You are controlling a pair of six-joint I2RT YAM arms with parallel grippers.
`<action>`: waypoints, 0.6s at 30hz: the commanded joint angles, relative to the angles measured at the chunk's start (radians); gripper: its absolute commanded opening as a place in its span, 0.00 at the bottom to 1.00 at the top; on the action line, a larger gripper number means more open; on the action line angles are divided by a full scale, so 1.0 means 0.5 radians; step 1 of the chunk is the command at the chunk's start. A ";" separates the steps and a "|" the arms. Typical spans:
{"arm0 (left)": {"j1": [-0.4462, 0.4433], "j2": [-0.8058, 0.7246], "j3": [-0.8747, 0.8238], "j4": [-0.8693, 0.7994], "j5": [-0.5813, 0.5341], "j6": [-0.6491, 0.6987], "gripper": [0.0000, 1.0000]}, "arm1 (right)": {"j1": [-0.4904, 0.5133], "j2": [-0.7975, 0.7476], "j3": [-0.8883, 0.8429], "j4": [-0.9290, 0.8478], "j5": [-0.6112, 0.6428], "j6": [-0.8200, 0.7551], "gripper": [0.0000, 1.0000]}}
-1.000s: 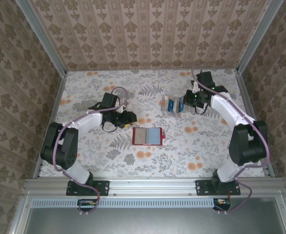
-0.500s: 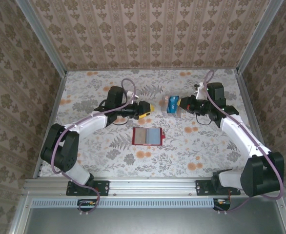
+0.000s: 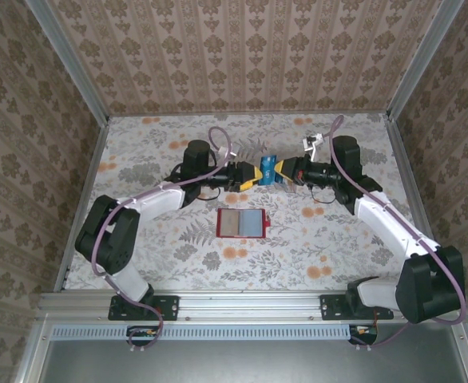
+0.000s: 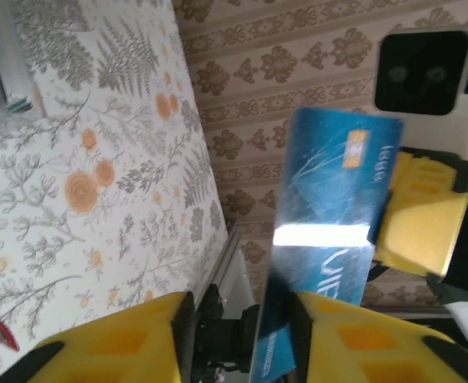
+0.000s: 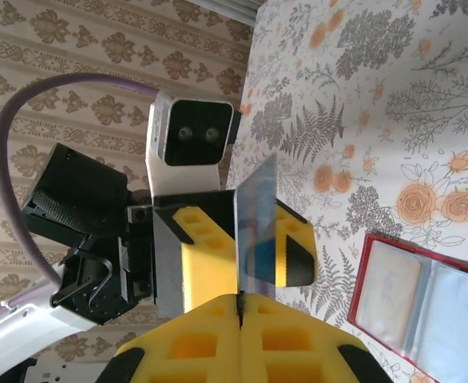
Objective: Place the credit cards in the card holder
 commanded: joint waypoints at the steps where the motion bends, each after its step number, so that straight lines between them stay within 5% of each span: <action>1: -0.010 0.018 0.041 0.236 0.056 -0.106 0.24 | 0.018 0.047 -0.009 0.062 -0.078 0.037 0.00; 9: 0.009 0.192 -0.107 1.116 0.044 -0.675 0.00 | 0.018 0.085 -0.010 0.046 -0.083 0.036 0.00; 18: 0.001 0.340 -0.149 1.476 -0.009 -0.916 0.00 | 0.032 0.170 -0.001 0.031 -0.109 0.112 0.24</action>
